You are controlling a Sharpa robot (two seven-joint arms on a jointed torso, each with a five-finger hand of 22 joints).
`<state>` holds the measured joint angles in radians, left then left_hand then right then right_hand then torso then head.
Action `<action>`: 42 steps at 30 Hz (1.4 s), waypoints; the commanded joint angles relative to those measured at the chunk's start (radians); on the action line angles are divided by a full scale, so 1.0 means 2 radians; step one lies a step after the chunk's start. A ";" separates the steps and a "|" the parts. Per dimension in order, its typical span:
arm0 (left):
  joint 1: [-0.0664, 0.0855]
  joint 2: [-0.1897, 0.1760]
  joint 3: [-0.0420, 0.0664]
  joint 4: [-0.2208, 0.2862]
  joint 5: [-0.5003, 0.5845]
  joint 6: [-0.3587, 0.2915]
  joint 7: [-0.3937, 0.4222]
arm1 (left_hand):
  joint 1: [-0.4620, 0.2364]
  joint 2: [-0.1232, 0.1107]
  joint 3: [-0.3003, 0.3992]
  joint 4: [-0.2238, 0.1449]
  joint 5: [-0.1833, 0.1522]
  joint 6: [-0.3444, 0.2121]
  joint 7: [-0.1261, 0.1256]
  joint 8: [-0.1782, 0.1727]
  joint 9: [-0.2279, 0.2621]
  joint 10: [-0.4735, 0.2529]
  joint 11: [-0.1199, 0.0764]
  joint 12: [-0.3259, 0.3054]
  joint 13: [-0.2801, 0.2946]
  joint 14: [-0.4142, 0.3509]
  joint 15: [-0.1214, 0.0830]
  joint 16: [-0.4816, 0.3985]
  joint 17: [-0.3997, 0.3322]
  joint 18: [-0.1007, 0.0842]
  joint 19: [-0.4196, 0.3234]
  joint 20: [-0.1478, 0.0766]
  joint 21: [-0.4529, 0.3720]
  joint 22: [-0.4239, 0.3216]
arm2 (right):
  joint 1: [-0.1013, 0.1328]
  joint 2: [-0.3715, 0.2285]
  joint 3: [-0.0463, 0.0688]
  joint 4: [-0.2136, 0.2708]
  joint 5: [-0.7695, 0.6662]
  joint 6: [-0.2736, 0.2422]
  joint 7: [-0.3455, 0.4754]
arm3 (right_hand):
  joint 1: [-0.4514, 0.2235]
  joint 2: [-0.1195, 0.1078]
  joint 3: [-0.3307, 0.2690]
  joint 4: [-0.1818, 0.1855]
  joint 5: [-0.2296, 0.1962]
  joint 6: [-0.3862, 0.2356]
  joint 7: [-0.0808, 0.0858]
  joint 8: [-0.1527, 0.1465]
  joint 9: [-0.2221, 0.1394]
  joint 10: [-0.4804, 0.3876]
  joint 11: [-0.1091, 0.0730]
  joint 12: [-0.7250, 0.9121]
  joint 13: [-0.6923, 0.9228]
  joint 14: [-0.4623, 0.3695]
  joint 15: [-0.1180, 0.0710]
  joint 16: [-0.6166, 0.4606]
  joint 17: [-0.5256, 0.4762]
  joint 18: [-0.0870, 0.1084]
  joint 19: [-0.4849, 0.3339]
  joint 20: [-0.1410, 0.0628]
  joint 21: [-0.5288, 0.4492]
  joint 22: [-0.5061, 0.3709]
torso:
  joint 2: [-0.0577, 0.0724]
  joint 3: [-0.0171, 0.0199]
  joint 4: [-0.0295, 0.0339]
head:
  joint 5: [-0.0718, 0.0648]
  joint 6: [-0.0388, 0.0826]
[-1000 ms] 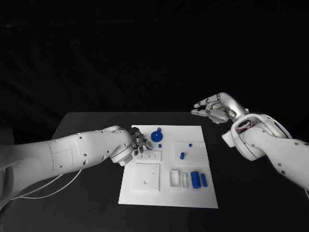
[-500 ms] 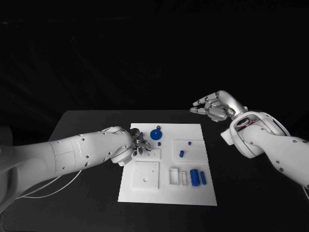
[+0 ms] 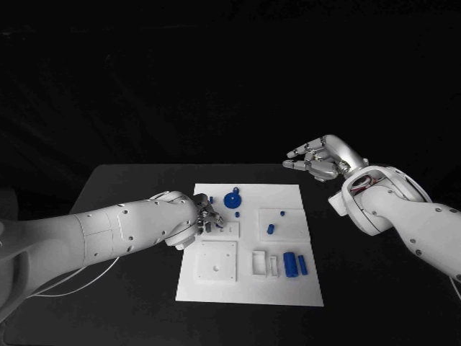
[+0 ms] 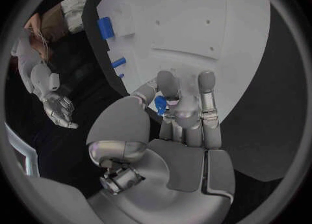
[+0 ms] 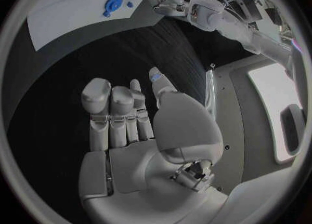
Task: Assemble the parts on the task board
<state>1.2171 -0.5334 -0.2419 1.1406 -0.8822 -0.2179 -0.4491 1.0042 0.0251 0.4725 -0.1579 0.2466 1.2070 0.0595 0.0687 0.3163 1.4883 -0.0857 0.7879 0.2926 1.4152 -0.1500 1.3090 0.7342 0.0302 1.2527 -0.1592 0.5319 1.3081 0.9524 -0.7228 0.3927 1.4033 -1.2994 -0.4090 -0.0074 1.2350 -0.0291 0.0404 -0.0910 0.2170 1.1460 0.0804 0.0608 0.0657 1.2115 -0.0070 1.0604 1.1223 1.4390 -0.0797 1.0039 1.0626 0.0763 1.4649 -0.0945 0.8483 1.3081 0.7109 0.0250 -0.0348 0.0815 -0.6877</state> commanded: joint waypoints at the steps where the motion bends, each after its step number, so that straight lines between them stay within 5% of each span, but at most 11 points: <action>1: -0.001 0.002 0.000 -0.001 -0.013 0.008 -0.001 | 0.001 0.004 0.000 0.004 -0.002 0.115 -0.064 0.002 0.350 0.013 -0.010 0.002 0.000 0.000 -0.001 -0.001 0.000 -0.008 0.004 0.000 -0.002 0.007 | 0.000 0.001 0.000 0.000 0.000 0.002 0.000 | 0.002 -0.001 -0.001 0.002 0.001 -0.004 0.001 0.001 -0.001 -0.004 0.000 -0.002 -0.001 -0.002 0.003 -0.003 0.000 0.003 0.005 0.002 -0.002 0.051 | 0.000 0.0002 -0.0005 | -0.001 0.000; 9: -0.002 0.004 0.000 -0.004 -0.015 0.019 -0.003 | 0.001 0.007 -0.004 0.009 -0.021 0.115 -0.064 0.002 0.351 0.013 -0.009 0.001 -0.001 -0.001 -0.001 -0.004 -0.004 -0.009 0.006 0.000 -0.006 0.008 | 0.000 0.001 0.000 -0.001 0.000 0.002 0.000 | 0.002 -0.001 -0.001 0.002 0.001 -0.004 0.001 0.001 -0.001 -0.004 0.000 -0.002 -0.001 -0.002 0.003 -0.003 0.000 0.003 0.005 0.002 -0.002 0.051 | 0.000 0.0007 -0.0003 | -0.002 -0.001; 29: -0.006 0.010 0.001 -0.011 -0.016 0.028 -0.007 | 0.002 0.008 -0.006 0.010 -0.025 0.114 -0.064 0.002 0.353 0.013 -0.009 0.000 -0.001 -0.002 -0.002 -0.005 -0.008 -0.010 0.007 -0.001 -0.009 0.008 | -0.001 0.004 0.000 -0.005 0.000 -0.001 0.000 | 0.003 -0.001 0.001 0.001 0.001 -0.006 0.001 0.001 -0.001 -0.007 0.001 -0.004 -0.003 -0.005 0.004 -0.008 -0.005 0.003 0.003 0.003 -0.013 0.049 | 0.000 0.0006 -0.0002 | -0.003 0.001; 33: -0.007 0.011 0.001 -0.012 -0.016 0.029 -0.008 | 0.002 0.008 -0.006 0.010 -0.025 0.114 -0.064 0.002 0.353 0.013 -0.009 0.000 -0.001 -0.002 -0.002 -0.005 -0.008 -0.010 0.007 -0.001 -0.009 0.008 | -0.001 0.004 0.000 -0.006 0.004 -0.001 0.003 | 0.004 -0.002 0.004 0.000 0.000 -0.010 0.003 0.001 -0.001 -0.019 0.001 -0.021 -0.018 -0.017 0.006 -0.047 -0.040 0.008 -0.008 0.004 -0.079 0.034 | 0.000 0.0005 0.0001 | -0.004 0.002; 35: -0.007 0.011 0.001 -0.012 -0.016 0.029 -0.009 | 0.003 0.008 -0.007 0.010 -0.026 0.113 -0.064 0.002 0.353 0.013 -0.009 -0.001 -0.002 -0.002 -0.002 -0.006 -0.009 -0.011 0.007 -0.001 -0.010 0.008 | -0.001 0.003 0.000 -0.007 0.011 -0.001 0.004 | 0.005 -0.002 0.003 -0.002 -0.001 -0.014 0.004 0.001 0.000 -0.045 0.003 -0.070 -0.066 -0.024 0.006 -0.086 -0.081 0.013 -0.018 0.006 -0.173 0.002 | 0.000 0.0005 0.0001 | -0.004 0.001; 37: -0.007 0.011 0.001 -0.012 -0.016 0.031 -0.010 | 0.003 0.008 -0.007 0.010 -0.026 0.113 -0.064 0.002 0.353 0.013 -0.009 -0.001 -0.002 -0.002 -0.002 -0.006 -0.009 -0.011 0.007 -0.001 -0.010 0.008 | -0.001 0.003 0.000 -0.008 0.019 -0.001 0.005 | 0.006 -0.001 0.000 -0.004 0.001 -0.022 0.007 0.002 -0.001 -0.041 0.003 -0.114 -0.118 -0.016 0.007 -0.141 -0.123 0.016 -0.017 0.007 -0.293 -0.062 | 0.000 0.0004 -0.0001 | -0.005 0.002; 39: -0.007 0.010 0.001 -0.011 -0.016 0.033 -0.012 | 0.004 0.007 -0.007 0.010 -0.027 0.113 -0.064 0.002 0.353 0.013 -0.009 -0.002 -0.002 -0.003 -0.002 -0.007 -0.011 -0.011 0.007 -0.002 -0.011 0.008 | 0.000 0.003 0.000 -0.009 0.028 -0.001 0.006 | 0.006 0.001 -0.003 -0.006 0.002 -0.028 0.010 0.002 0.000 -0.034 0.004 -0.157 -0.163 -0.020 0.010 -0.198 -0.154 0.012 -0.021 0.011 -0.340 -0.112 | 0.000 0.0004 0.0000 | -0.005 0.002; 40: -0.007 0.010 0.001 -0.011 -0.016 0.035 -0.012 | 0.004 0.007 -0.007 0.010 -0.028 0.112 -0.064 0.001 0.352 0.013 -0.009 -0.002 -0.002 -0.003 -0.002 -0.007 -0.011 -0.011 0.007 -0.002 -0.011 0.008 | 0.000 0.003 0.000 -0.010 0.034 -0.001 0.007 | 0.009 0.003 -0.006 -0.009 0.003 -0.029 0.010 0.001 -0.001 -0.015 0.003 -0.200 -0.216 -0.001 0.012 -0.259 -0.186 0.008 -0.003 0.013 -0.386 -0.177 | 0.001 0.0005 0.0002 | -0.005 0.002; 42: -0.007 0.010 0.001 -0.011 -0.016 0.036 -0.013 | 0.004 0.007 -0.007 0.011 -0.029 0.112 -0.064 0.001 0.352 0.013 -0.009 -0.002 -0.003 -0.003 -0.002 -0.008 -0.012 -0.011 0.007 -0.002 -0.012 0.008 | 0.000 0.002 0.000 -0.011 0.041 0.000 0.007 | 0.009 0.005 -0.007 -0.011 0.003 -0.032 0.011 0.001 -0.001 -0.005 0.007 -0.246 -0.269 -0.003 0.017 -0.309 -0.205 0.005 -0.016 0.018 -0.391 -0.234 | 0.001 0.0006 0.0003 | -0.005 0.002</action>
<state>1.2102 -0.5149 -0.2374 1.1162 -0.9131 -0.1825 -0.4574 1.0055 0.0318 0.4606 -0.1403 0.1913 1.2071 0.0594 0.0657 0.3689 1.4883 -0.0856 0.7878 0.2886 1.4110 -0.1495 1.2965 0.7118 0.0152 1.2634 -0.1630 0.5123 1.3075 0.9520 -0.7178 0.3927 1.3818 -1.2649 -0.4109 -0.0069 1.2482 -0.0212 0.0291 -0.1080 0.2169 1.0919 0.1029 0.0637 0.0658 1.1902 0.0060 0.6217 0.6444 1.4328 -0.0542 0.4445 0.6777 0.1009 1.4463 -0.0652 0.0787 0.9043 0.7113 0.0260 -0.0348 0.0722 -0.6845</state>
